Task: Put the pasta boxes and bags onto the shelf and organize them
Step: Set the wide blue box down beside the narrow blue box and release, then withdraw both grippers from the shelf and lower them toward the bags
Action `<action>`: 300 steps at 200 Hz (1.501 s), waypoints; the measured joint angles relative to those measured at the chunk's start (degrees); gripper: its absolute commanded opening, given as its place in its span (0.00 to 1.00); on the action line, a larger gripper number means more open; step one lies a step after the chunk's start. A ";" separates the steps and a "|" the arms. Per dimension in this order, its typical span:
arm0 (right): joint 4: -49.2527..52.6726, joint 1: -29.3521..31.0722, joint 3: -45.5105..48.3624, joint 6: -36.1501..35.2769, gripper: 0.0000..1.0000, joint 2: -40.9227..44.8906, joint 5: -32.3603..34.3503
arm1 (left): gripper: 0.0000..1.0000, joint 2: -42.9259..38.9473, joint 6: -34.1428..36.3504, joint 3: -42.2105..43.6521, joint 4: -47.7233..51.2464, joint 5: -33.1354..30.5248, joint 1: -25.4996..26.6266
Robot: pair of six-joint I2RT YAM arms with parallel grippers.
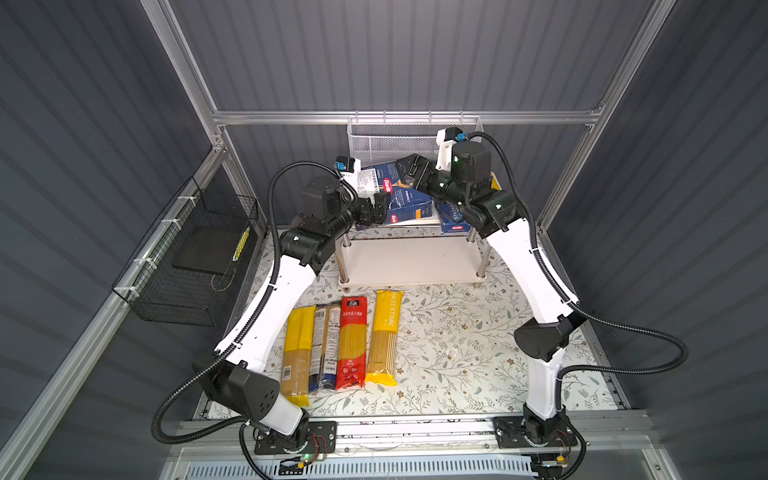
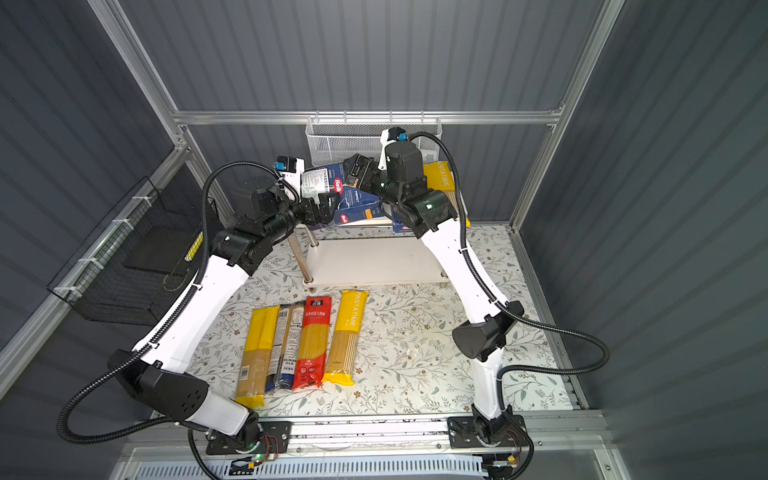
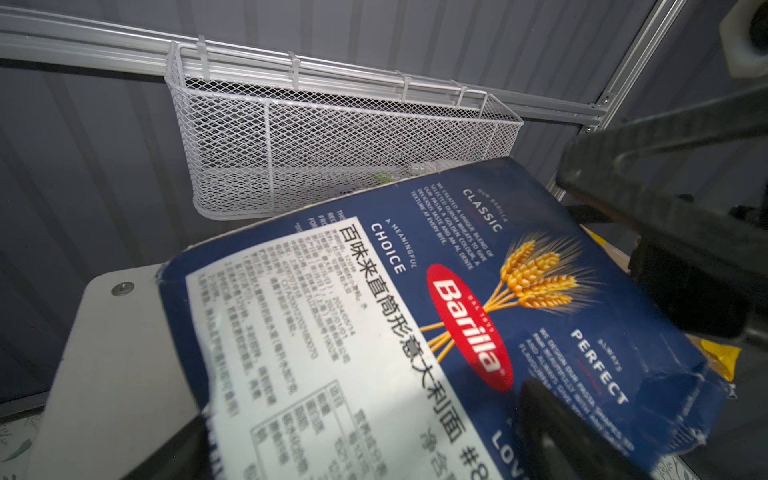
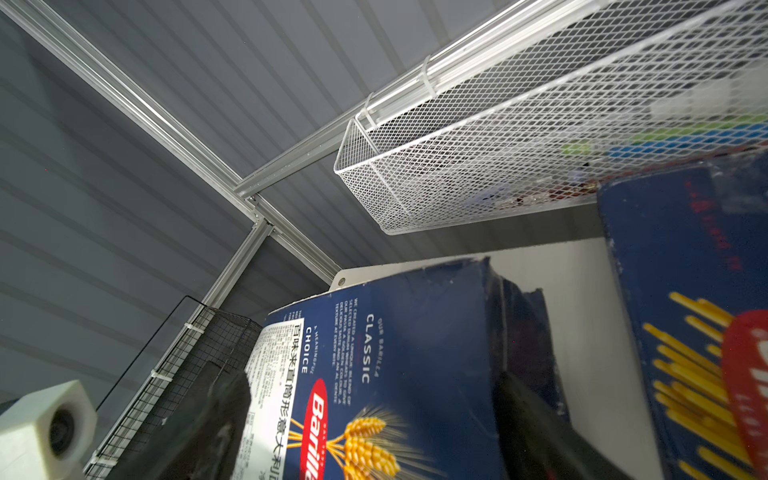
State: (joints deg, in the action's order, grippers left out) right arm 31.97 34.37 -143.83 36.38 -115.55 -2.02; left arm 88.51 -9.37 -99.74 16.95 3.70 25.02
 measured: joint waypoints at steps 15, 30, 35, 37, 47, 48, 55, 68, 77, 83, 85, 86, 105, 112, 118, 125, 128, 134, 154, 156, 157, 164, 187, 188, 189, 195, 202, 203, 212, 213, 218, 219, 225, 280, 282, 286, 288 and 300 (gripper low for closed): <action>0.59 0.00 0.00 -0.61 0.93 -0.13 -0.39 | 1.00 0.22 0.17 -0.63 0.70 0.42 -0.76; 1.64 0.00 0.00 -1.09 0.93 -0.13 -0.87 | 1.00 0.28 0.42 -1.07 1.36 0.90 -1.57; 1.97 0.00 0.00 -1.33 0.94 -0.13 -1.07 | 1.00 0.31 0.57 -1.18 1.55 1.07 -1.86; 2.01 0.00 0.00 -1.38 0.94 -0.13 -1.11 | 1.00 0.31 0.63 -1.20 1.60 1.07 -1.90; 2.51 0.00 0.00 -1.88 0.94 -0.13 -1.40 | 1.00 0.31 0.85 -1.29 1.90 1.29 -2.36; 2.56 0.00 0.00 -1.90 0.94 -0.13 -1.42 | 1.00 0.31 0.87 -1.29 1.92 1.31 -2.38; 2.84 -0.02 0.00 -2.16 0.94 -0.13 -1.55 | 1.00 0.31 1.05 -1.31 2.03 1.44 -2.69; 3.23 -0.09 0.04 -2.62 0.94 -0.11 -1.66 | 1.00 0.50 1.07 -1.38 1.99 1.70 -3.17; 3.26 -0.15 0.04 -2.93 0.94 -0.07 -1.68 | 1.00 0.57 1.07 -1.49 1.92 1.81 -3.37; 3.26 -0.20 0.04 -3.17 0.94 -0.02 -1.68 | 1.00 0.57 1.07 -1.55 1.92 1.86 -3.45; 3.26 -0.22 0.04 -3.26 0.94 -0.02 -1.68 | 1.00 0.57 1.07 -1.57 1.92 1.86 -3.48; 3.26 -0.22 0.04 -3.32 0.94 0.00 -1.68 | 1.00 0.59 1.07 -1.60 1.92 1.86 -3.50; 3.30 -0.46 0.04 -4.00 0.95 0.28 -1.73 | 1.00 0.92 1.09 -2.43 2.03 1.90 -3.91; 3.26 -0.48 0.04 -4.44 0.95 0.48 -1.70 | 1.00 1.14 1.22 -2.95 2.05 1.90 -4.15; 3.32 -0.48 0.04 -4.85 0.95 0.70 -1.70 | 1.00 1.36 1.29 -3.50 2.19 1.88 -4.37; 3.34 -0.48 0.04 -5.31 0.95 1.01 -1.64 | 1.00 1.57 1.33 -4.20 2.34 1.79 -4.50; 3.39 -0.48 0.04 -5.53 0.95 1.20 -1.62 | 1.00 1.68 1.38 -4.57 2.45 1.64 -4.57; 3.67 -0.48 0.04 -6.03 0.95 1.64 -1.42 | 1.00 1.77 1.46 -5.14 2.51 1.27 -4.79; 5.33 -0.48 0.04 -7.82 0.95 3.58 -1.22 | 1.00 1.84 1.55 -6.62 3.19 -0.31 -5.44; 5.46 -0.48 0.04 -8.00 0.95 3.72 -1.27 | 1.00 1.84 1.57 -6.78 3.28 -0.46 -5.51; 5.62 -0.48 0.04 -8.11 0.95 3.89 -1.29 | 1.00 1.84 1.57 -6.82 3.32 -0.57 -5.55; 6.14 -0.48 0.20 -8.79 0.95 4.90 -1.75 | 1.00 1.77 1.70 -7.19 3.76 -1.20 -5.92; 6.73 -0.24 3.58 -11.87 0.95 9.73 -5.62 | 1.00 1.36 1.68 -7.63 6.34 -3.26 -7.98; 6.71 -0.20 3.80 -11.96 0.95 9.92 -5.79 | 1.00 1.33 1.70 -7.65 6.51 -3.34 -8.13; 6.69 -0.17 4.02 -12.07 0.95 10.12 -5.92 | 1.00 1.33 1.70 -7.67 6.67 -3.39 -8.22; 6.73 0.22 6.01 -13.16 0.95 11.98 -7.32 | 1.00 1.09 1.68 -7.69 7.63 -4.02 -8.90; 6.84 0.87 8.07 -14.36 0.95 13.79 -8.61 | 1.00 0.70 1.68 -7.69 8.92 -4.68 -9.64; 6.84 1.03 8.57 -14.58 0.95 14.19 -8.90 | 1.00 0.66 1.68 -7.69 9.05 -4.74 -9.70; 7.04 2.40 11.47 -16.37 0.96 16.52 -10.12 | 1.00 -0.07 1.68 -7.65 10.69 -5.57 -10.40; 7.06 2.58 11.74 -16.57 0.96 16.72 -10.19 | 1.00 -0.24 1.68 -7.63 10.93 -5.77 -10.54; 7.10 3.65 13.44 -17.68 0.97 17.92 -10.73 | 1.00 -0.79 1.68 -7.48 11.67 -6.23 -10.95; 7.13 3.82 13.66 -17.88 0.97 18.08 -10.78 | 1.00 -0.87 1.68 -7.43 11.82 -6.29 -11.02; 7.17 5.29 15.50 -19.15 0.97 19.30 -11.23 | 1.00 -1.84 1.66 -7.08 12.72 -6.88 -11.45; 6.75 13.51 26.14 -23.98 0.96 21.97 -17.70 | 1.00 -15.63 -0.24 3.72 17.03 -9.99 -12.90; 6.67 13.60 26.36 -24.00 0.96 21.88 -17.84 | 1.00 -15.98 -0.31 4.15 17.14 -10.01 -13.00; 6.62 13.77 26.71 -23.96 0.96 21.64 -18.23 | 1.00 -16.65 -0.50 5.01 17.38 -10.14 -13.18; 6.58 13.81 26.84 -23.96 0.96 21.55 -18.34 | 1.00 -16.96 -0.63 5.44 17.49 -10.19 -13.25; 6.21 14.14 27.47 -23.80 0.96 20.72 -19.32 | 1.00 -18.27 -1.38 7.85 18.25 -10.36 -13.90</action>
State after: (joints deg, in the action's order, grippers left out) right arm 38.17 48.51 -116.36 12.58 -94.83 -21.34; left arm 70.24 -10.74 -91.90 35.20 -6.66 11.11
